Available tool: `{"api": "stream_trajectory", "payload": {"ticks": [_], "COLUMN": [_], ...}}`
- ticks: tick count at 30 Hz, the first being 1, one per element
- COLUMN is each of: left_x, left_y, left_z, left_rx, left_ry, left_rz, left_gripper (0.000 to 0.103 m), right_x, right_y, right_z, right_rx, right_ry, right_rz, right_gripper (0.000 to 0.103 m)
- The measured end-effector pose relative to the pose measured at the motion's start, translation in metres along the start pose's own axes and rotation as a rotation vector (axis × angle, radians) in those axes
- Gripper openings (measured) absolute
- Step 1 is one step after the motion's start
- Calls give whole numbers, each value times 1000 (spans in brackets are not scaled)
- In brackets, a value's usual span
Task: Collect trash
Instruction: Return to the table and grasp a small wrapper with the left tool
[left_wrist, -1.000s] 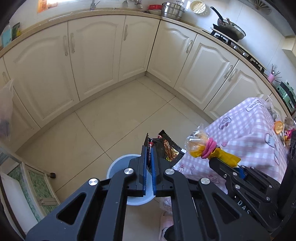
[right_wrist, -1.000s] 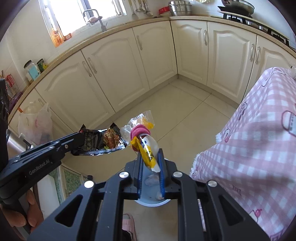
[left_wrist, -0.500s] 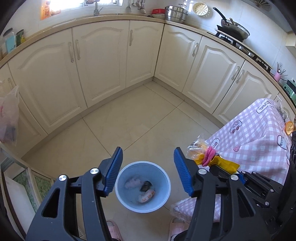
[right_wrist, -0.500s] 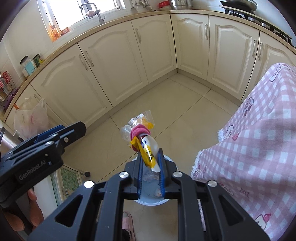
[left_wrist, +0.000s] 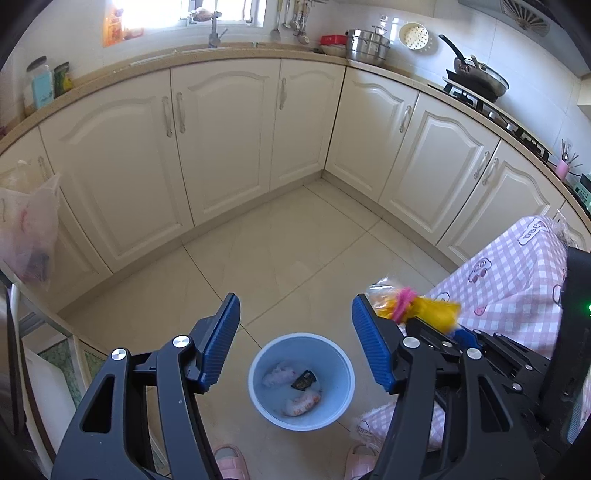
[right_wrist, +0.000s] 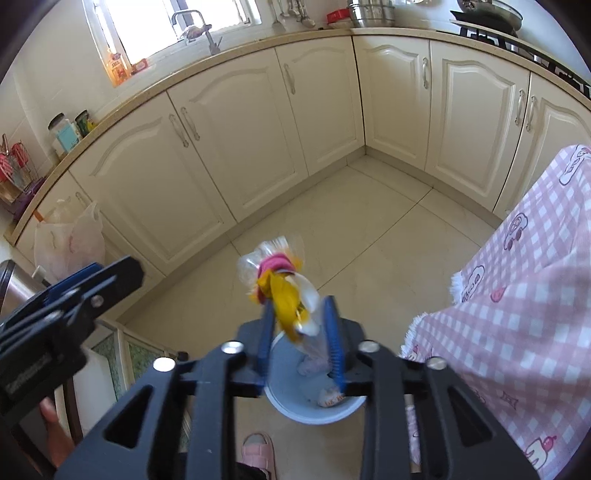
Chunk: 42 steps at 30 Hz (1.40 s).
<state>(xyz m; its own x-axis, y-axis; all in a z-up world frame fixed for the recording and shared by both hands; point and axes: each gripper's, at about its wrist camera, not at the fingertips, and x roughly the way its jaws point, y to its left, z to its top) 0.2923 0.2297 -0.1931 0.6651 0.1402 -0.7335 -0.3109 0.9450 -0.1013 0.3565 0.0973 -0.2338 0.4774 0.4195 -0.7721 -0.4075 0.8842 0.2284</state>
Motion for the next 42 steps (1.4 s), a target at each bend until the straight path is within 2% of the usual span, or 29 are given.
{"api": "stream_trajectory", "payload": {"ticks": [2, 6, 11, 22, 24, 28, 32, 36, 42], "left_x": [-4, -15, -31, -86, -95, -108, -114, -116, -105], "left_y": [0, -4, -18, -86, -105, -150, -199, -255, -328], "left_z": [2, 5, 6, 4, 1, -8, -19, -30, -44], "left_rx": [1, 14, 26, 117, 141, 207, 269, 347, 445], "left_ry": [-9, -30, -54, -136, -147, -157, -132, -106, -48], "left_rz": [1, 3, -16, -116, -145, -205, -294, -367, -441], "left_gripper": [61, 61, 62, 67, 71, 72, 73, 75, 75], "right_x": [1, -7, -33, -153, -179, -226, -270, -301, -322], "right_y": [0, -5, -16, -64, -78, -119, -173, -229, -298], "right_z": [1, -1, -4, -10, -15, -31, -52, -77, -108], "right_rx": [2, 14, 26, 66, 80, 115, 189, 291, 415], "right_ry": [-5, -11, -41, -239, -281, -347, -395, -418, -411], "right_rz": [-3, -12, -24, -102, -135, -215, -318, -396, -461], "right_gripper": [36, 36, 36, 39, 41, 43, 47, 48, 49]}}
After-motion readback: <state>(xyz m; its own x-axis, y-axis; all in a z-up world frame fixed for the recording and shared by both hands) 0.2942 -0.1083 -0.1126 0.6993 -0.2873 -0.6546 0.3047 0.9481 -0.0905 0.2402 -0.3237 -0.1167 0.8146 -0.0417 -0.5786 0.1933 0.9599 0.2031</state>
